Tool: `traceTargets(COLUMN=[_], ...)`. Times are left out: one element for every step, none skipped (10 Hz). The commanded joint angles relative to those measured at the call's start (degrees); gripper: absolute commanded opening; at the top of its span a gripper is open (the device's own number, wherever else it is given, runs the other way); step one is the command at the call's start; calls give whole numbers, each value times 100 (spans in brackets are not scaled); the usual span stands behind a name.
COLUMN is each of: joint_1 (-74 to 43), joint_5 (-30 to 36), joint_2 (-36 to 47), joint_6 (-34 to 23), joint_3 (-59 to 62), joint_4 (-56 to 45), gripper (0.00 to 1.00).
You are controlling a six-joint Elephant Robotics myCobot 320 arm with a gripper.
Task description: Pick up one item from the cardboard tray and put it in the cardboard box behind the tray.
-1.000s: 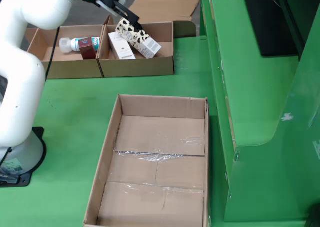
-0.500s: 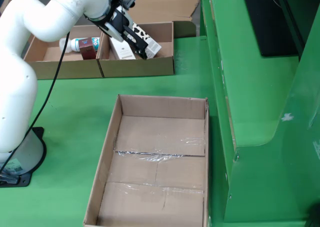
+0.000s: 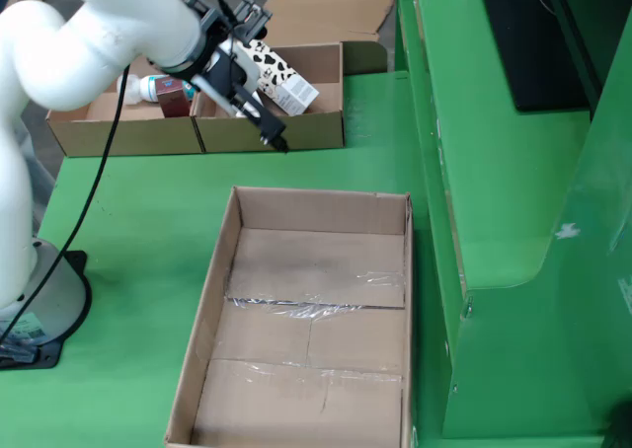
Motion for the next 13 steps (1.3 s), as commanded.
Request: traceTargets(joint_1=[-3096,-3983,-4702,-4702,-4702,-4702,-4702,-4702,-4702,-4702,-4702,-4702,-4702], joint_5=[388,662,851,851,851,851,851,851,851,851,851,851,851], joint_2=[4991,4500,3925,3925,3925,3925,3925,3925,3925,3925,3925,3925,3925], joint_6=[-809,-1461,-1982,-1982,-1982,-1982,-1982,-1982,-1982,-1982,-1982,-1982,-1982], joint_3=[-6472,-6212,-5769,-5769,-5769,-5769,-5769,-5769,-5769,-5769,-5769,-5769,-5769], joint_4=[232,334,277,277,277,277,277,277,277,277,277,277,277], gripper=[100,100,100,100,100,100,100,100,100,100,100,100,100])
